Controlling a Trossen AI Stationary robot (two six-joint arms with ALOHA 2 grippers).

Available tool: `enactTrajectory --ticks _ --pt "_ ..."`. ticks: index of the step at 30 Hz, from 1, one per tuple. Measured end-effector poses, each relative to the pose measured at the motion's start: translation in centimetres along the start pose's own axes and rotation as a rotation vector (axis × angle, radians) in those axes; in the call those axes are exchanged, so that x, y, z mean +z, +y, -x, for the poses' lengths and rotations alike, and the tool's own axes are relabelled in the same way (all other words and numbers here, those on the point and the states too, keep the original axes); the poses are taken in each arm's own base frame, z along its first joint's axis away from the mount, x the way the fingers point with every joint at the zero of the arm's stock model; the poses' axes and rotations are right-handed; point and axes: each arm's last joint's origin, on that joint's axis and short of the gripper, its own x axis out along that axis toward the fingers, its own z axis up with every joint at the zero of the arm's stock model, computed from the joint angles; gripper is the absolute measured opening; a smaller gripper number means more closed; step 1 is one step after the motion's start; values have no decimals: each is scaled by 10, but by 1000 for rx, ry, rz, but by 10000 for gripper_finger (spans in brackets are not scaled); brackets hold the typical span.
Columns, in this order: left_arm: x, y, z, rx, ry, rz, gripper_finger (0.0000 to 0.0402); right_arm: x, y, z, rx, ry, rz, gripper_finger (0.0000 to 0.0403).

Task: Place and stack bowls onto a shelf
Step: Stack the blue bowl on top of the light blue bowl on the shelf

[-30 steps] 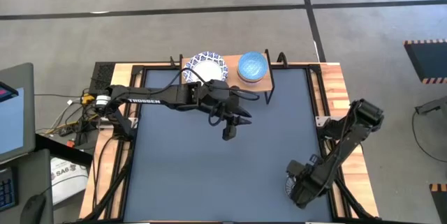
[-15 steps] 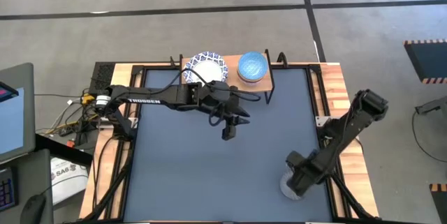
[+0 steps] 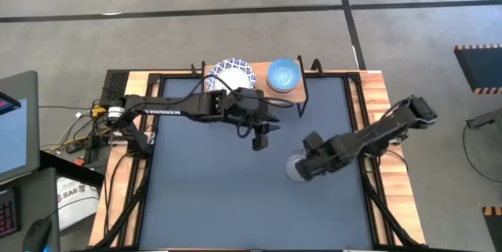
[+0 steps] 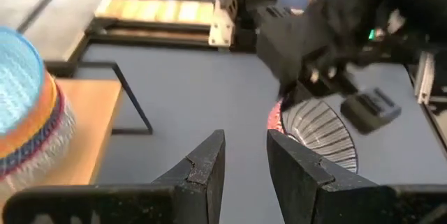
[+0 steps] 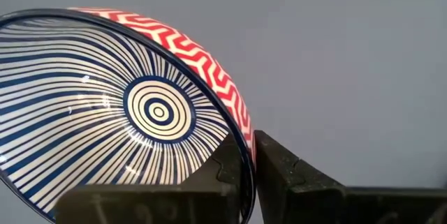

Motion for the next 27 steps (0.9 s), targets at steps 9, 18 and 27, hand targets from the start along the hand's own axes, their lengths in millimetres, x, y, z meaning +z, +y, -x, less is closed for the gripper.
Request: enactTrajectory --ticks 9,18,27 --pt "-14 0 1 -80 148 7 93 39 5 43 42 -192 53 48" --pt "-5 0 0 -56 59 36 93 70 0 53 67 -205 -94 49" --pt "-4 4 1 108 49 11 93 81 0 73 116 -244 -106 50"
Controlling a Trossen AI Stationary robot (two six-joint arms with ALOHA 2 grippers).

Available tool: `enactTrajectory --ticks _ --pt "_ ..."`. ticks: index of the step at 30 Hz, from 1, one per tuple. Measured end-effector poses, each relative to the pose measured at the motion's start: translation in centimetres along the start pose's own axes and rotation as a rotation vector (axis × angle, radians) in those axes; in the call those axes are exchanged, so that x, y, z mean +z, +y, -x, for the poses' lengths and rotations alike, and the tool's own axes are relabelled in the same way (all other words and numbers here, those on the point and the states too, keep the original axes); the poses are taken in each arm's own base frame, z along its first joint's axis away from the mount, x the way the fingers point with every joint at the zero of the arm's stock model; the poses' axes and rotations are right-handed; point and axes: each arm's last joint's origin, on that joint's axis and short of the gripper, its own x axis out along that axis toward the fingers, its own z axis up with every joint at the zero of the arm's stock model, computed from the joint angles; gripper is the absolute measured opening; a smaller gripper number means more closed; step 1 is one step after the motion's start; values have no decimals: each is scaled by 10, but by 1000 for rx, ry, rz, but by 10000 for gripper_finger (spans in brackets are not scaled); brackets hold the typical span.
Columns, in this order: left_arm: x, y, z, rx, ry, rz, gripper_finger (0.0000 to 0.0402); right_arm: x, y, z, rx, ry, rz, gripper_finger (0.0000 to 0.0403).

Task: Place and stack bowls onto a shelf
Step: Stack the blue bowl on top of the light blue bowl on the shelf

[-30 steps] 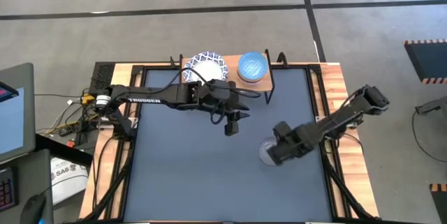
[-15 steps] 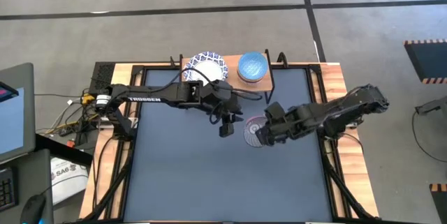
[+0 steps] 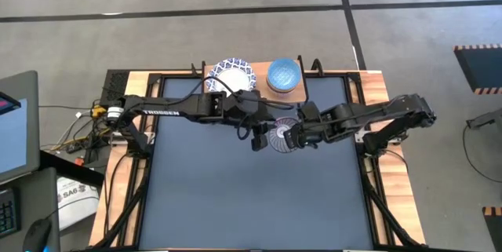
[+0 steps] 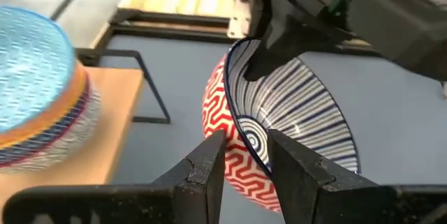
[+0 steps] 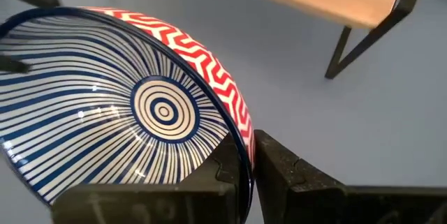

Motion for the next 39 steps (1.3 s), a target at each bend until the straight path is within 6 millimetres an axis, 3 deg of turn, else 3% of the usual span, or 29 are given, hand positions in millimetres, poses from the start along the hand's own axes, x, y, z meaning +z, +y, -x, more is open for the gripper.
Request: enactTrajectory --ticks 7,15,30,39 --pt "1 3 2 84 -10 -10 91 13 4 19 61 -32 19 51" --pt "3 5 2 122 -31 -5 55 22 4 32 83 -72 29 51" --pt "-3 7 -1 186 18 12 57 29 3 33 53 -141 286 51" --pt "-24 1 -37 203 100 78 55 32 5 32 31 -185 527 50"
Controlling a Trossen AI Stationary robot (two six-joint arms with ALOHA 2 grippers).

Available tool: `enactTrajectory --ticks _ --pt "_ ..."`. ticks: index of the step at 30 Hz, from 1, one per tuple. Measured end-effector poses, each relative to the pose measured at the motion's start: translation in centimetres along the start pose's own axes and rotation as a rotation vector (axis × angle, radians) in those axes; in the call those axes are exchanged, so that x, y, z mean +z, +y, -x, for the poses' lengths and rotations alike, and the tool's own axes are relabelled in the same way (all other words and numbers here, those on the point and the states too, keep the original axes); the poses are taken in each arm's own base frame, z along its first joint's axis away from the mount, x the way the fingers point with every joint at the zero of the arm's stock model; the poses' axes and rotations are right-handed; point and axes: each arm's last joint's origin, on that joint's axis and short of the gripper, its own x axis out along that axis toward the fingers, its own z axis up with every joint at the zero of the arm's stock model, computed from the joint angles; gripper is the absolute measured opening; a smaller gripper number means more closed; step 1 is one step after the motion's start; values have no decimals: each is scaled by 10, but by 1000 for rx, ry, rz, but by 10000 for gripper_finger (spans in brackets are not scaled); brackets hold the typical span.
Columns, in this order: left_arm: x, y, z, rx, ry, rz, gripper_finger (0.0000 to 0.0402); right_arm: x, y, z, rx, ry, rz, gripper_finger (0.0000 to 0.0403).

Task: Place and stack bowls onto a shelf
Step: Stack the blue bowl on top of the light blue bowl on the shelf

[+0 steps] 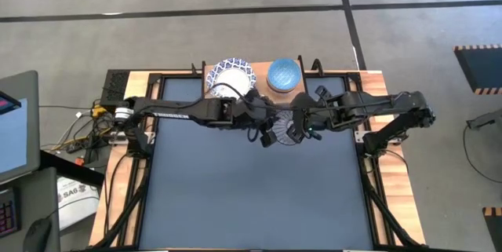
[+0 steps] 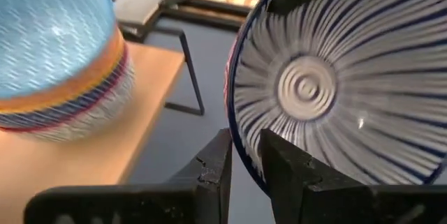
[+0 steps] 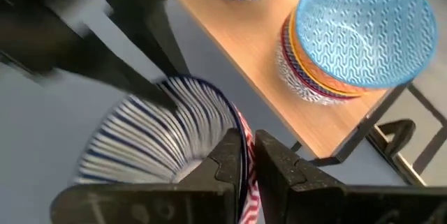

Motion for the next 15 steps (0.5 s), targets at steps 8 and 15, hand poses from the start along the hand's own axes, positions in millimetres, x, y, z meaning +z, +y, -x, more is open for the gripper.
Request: enactTrajectory --ticks 8,15 --pt "-11 -2 -20 40 33 -23 6 4 4 6 61 -35 60 23" --pt "-2 14 -23 14 5 69 2 5 5 6 60 -56 104 26"
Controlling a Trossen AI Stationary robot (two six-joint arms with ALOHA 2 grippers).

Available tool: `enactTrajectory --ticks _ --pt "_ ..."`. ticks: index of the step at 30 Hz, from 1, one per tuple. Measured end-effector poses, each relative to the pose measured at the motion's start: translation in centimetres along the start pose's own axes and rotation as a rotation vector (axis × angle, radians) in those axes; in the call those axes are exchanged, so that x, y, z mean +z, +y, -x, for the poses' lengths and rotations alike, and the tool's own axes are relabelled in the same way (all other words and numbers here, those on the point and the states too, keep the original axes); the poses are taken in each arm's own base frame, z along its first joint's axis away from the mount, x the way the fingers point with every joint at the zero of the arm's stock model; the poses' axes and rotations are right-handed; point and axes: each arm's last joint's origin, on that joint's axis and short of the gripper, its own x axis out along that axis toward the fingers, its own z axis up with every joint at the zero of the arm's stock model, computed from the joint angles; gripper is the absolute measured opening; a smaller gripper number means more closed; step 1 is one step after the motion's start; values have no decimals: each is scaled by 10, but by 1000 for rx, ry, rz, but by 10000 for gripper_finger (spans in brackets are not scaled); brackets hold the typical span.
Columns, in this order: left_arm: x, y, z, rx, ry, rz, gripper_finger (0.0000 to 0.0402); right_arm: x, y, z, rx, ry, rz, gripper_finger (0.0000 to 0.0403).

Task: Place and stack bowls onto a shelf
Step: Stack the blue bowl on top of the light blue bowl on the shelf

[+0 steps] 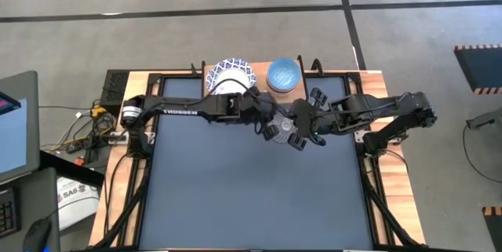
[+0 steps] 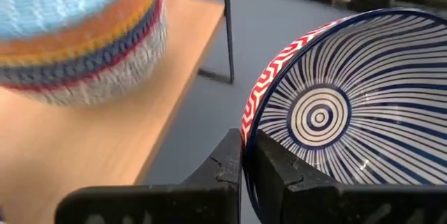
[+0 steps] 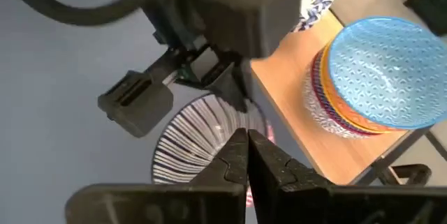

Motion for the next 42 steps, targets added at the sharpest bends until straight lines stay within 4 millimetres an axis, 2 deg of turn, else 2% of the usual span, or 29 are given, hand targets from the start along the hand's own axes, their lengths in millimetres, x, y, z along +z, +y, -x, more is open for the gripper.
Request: enactTrajectory --ticks 3,7,9,13,17,20,24,29,34,38,42 --pt "0 -1 0 -19 17 -15 2 -1 -6 6 -23 -16 -27 43" --pt "28 4 19 -19 -40 -78 1 -3 -24 26 -25 -78 -141 49" --pt "47 18 28 12 -85 -71 1 -4 -36 37 -15 -105 -220 50" --pt "78 60 40 97 -177 43 1 -8 -57 56 10 -147 -338 51" --pt "96 98 50 99 -241 212 0 -15 -71 71 35 -162 -374 52" --pt "100 117 50 89 -250 279 0 -22 -78 76 22 -138 -390 53" --pt "95 128 34 88 -216 302 0 -27 -84 74 -25 -90 -399 53" --pt "89 128 7 53 -155 303 0 -30 -89 69 -75 -46 -389 53" --pt "95 127 -1 62 -96 240 0 -32 -93 67 -110 -12 -379 53" --pt "93 127 -13 83 1 169 1 -34 -96 68 -119 -6 -380 53" --pt "89 129 -20 109 19 155 12 -35 -97 68 -125 1 -374 53"
